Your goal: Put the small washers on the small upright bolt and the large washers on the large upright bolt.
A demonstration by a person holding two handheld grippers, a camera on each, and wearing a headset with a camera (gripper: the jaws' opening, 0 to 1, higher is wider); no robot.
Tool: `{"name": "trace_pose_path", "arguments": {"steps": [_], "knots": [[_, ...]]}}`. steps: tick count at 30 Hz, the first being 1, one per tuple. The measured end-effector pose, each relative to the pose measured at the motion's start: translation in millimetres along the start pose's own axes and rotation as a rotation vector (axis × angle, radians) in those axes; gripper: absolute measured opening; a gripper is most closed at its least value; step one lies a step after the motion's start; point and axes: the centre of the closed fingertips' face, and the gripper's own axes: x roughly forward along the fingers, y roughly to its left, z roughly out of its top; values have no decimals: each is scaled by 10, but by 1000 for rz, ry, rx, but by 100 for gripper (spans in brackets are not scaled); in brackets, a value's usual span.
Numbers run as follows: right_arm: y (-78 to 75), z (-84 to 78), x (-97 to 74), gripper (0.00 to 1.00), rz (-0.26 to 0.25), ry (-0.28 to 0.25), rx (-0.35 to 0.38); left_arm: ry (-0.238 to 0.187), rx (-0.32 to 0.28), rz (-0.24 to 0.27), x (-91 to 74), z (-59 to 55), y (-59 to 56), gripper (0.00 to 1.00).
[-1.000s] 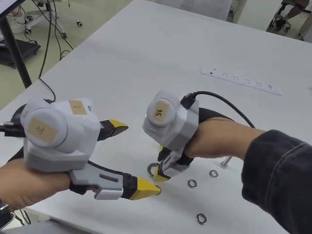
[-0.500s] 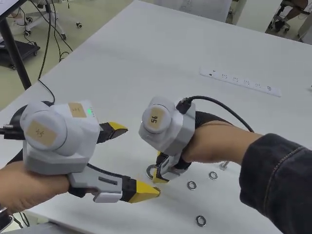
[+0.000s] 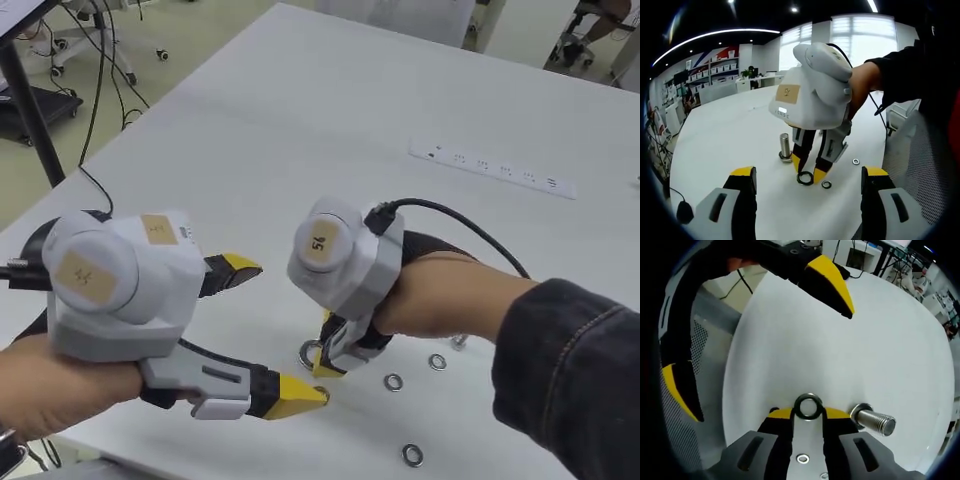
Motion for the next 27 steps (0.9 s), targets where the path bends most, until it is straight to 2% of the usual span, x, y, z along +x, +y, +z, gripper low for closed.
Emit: {"name": "trace_pose_path", "arguments": {"steps": [19,27], "knots": [[11,-152,-120,23,7,-5,49,3,-1,-5,4,-9,-18,86],[-11,-218,-229,23,-5,-16,73,6,2,-7,9,-9,-22,86]]}}
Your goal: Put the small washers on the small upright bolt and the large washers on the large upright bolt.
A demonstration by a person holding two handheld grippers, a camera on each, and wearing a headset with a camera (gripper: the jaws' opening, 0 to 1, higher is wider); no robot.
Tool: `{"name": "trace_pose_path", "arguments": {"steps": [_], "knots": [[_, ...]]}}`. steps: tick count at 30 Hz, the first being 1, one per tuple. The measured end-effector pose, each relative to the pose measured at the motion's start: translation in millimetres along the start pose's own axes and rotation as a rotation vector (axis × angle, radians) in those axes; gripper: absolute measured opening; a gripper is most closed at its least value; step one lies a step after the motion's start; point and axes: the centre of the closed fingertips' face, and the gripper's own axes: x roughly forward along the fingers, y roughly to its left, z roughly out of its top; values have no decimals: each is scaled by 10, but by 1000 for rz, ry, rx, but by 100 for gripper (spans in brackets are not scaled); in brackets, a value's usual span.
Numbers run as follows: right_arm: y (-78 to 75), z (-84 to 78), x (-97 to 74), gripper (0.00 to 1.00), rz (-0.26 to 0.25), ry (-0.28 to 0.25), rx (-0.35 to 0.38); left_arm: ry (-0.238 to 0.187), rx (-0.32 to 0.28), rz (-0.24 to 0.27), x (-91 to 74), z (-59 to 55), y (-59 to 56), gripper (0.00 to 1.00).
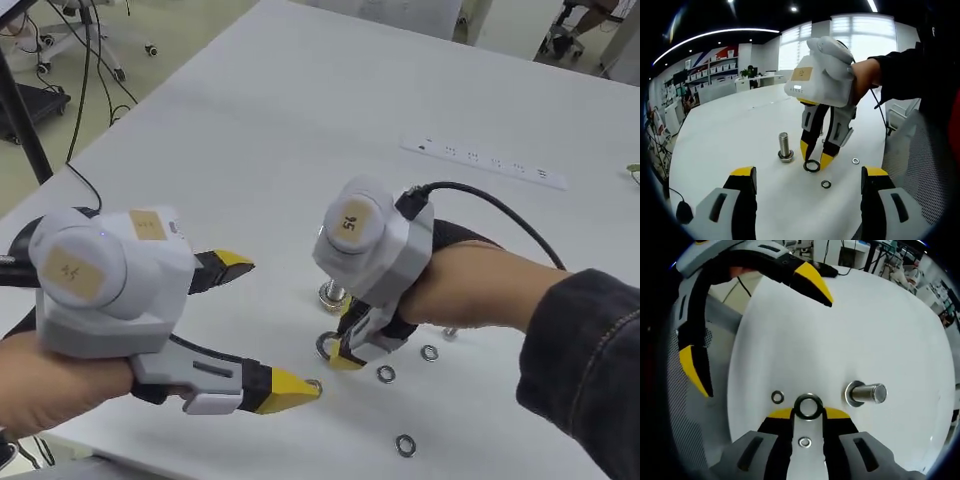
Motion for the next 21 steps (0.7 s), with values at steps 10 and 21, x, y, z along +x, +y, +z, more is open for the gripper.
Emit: {"name": "trace_pose_path", "arguments": {"steps": [10,21], "knots": [[-55,-63,-157,23,-20,-20,28,5,-1,-5,9,-10,-4,86],[-89,-150,-318,23,-31,-20,51,8,4,-13,20,-18,-18,86]]}}
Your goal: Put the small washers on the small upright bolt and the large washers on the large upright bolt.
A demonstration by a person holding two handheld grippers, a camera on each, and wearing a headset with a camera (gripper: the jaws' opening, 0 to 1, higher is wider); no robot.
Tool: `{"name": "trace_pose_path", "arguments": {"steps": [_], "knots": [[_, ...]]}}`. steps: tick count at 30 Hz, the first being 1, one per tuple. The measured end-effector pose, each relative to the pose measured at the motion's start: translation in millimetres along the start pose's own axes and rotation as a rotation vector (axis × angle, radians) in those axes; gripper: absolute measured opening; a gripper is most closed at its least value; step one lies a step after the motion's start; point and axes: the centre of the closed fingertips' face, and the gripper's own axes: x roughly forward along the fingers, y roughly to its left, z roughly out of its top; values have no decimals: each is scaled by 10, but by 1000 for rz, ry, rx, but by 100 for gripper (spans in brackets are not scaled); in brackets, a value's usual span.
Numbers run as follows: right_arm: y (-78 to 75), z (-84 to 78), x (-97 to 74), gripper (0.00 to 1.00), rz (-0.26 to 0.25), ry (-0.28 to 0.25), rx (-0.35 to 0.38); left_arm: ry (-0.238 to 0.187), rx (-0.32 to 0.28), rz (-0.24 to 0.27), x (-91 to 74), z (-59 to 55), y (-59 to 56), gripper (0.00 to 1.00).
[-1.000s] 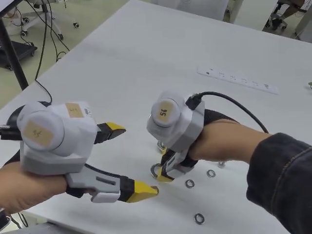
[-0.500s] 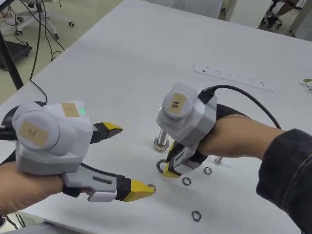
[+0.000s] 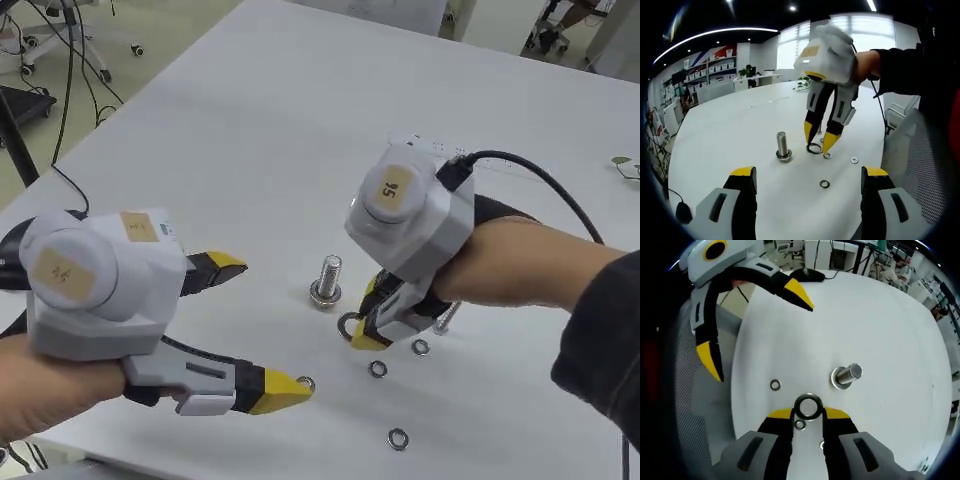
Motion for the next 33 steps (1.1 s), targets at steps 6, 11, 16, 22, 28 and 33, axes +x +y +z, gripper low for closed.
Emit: {"name": "trace_pose_path", "arguments": {"steps": [6,11,16,22,28,33], "knots": [[-75,2,-151,23,-10,-5,6,0,-1,-2,1,-1,-1,86],[-179,64,-306,23,-42,-21,1,1,-1,-1,-1,-4,-1,86],[-266,158,-409,23,-64,-37,-9,1,-1,-2,-2,1,-9,86],[-353,255,-464,23,-83,-41,-31,3,-2,0,-6,1,-5,86],[-427,380,-470,23,-95,-44,-51,2,-4,1,-12,4,-2,85],[-475,470,-438,23,-91,-47,-63,1,-5,4,-20,2,6,85]]}}
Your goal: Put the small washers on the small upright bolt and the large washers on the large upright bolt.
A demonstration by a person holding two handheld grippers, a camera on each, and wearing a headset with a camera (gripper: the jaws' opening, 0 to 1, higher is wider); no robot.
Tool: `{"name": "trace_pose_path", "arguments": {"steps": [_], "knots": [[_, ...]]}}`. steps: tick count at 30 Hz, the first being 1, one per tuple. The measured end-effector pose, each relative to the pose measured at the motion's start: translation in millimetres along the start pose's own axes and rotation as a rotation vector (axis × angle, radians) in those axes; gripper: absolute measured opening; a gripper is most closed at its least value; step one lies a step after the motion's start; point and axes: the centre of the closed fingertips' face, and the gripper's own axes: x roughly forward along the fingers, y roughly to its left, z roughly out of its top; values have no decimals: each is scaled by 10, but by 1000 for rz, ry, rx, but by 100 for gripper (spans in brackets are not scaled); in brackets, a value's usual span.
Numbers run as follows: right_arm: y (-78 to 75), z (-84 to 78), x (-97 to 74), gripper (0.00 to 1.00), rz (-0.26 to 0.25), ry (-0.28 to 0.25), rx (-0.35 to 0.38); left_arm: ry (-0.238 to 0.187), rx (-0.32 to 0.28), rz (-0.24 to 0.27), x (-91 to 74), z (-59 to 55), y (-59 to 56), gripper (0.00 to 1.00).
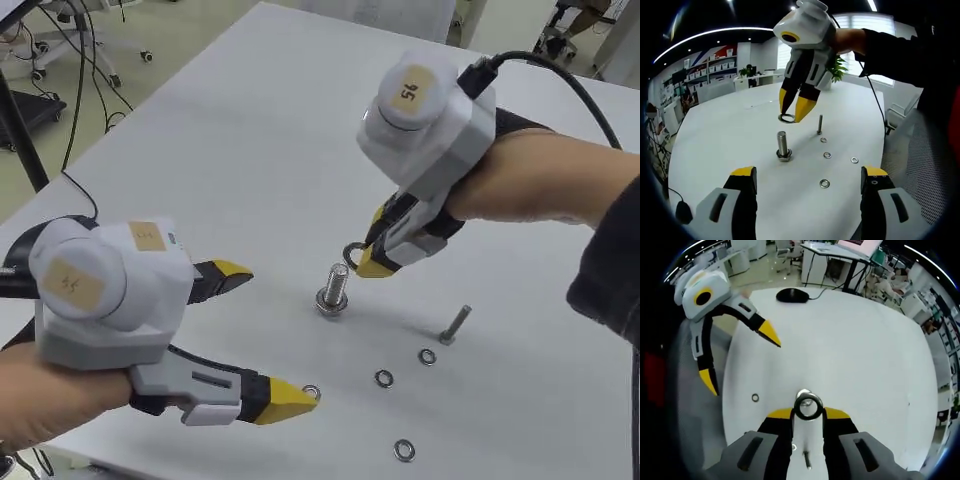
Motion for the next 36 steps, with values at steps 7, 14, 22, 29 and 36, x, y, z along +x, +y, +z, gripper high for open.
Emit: {"name": "trace_pose_path", "arguments": {"steps": [7,14,22,29,36], "knots": [[-15,39,65,23,9,8,-13,0,-3,2,-2,-9,10,85],[-13,63,153,23,27,15,-22,0,-7,6,-6,-16,18,85],[-22,24,233,23,45,35,-23,1,-8,9,-2,-14,25,85],[-10,0,285,23,55,48,-22,1,-10,11,2,-13,32,85],[8,-27,350,23,67,57,-18,0,-11,9,9,-14,28,85]]}}
